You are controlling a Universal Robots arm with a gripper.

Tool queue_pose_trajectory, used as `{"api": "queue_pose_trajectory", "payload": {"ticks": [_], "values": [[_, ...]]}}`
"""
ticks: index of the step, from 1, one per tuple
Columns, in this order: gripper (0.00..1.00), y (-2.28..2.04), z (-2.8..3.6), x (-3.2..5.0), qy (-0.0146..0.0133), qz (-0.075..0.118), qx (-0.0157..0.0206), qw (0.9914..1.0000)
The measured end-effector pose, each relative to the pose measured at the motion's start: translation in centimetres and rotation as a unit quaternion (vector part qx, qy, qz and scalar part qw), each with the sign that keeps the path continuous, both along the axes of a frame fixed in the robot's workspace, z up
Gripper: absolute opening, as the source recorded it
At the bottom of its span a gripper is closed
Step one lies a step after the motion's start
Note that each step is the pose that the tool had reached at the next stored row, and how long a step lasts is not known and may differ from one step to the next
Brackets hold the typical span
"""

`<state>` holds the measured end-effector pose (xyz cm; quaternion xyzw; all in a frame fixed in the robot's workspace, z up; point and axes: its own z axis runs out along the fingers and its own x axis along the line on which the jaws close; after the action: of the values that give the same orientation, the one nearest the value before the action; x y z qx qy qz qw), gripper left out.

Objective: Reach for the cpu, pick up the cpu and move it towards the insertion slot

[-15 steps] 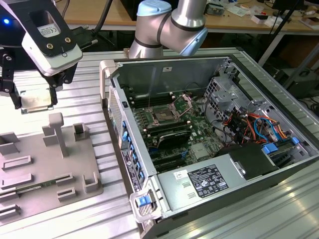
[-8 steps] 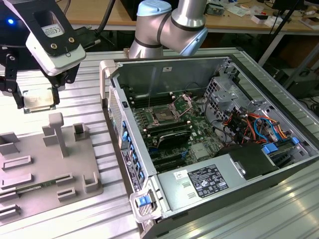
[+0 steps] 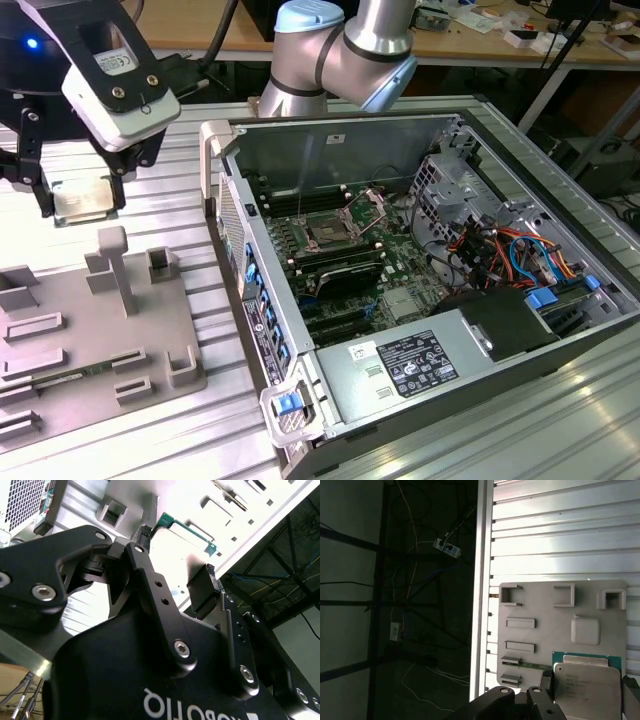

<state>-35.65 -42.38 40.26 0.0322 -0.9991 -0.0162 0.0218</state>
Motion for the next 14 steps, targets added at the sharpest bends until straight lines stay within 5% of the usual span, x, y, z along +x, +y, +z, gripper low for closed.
{"api": "queue_pose_trajectory", "payload": {"ticks": [14], "values": [[0.55, 0.00, 0.00, 0.83, 0.0000, 0.000, 0.0000, 1.00000]]}}
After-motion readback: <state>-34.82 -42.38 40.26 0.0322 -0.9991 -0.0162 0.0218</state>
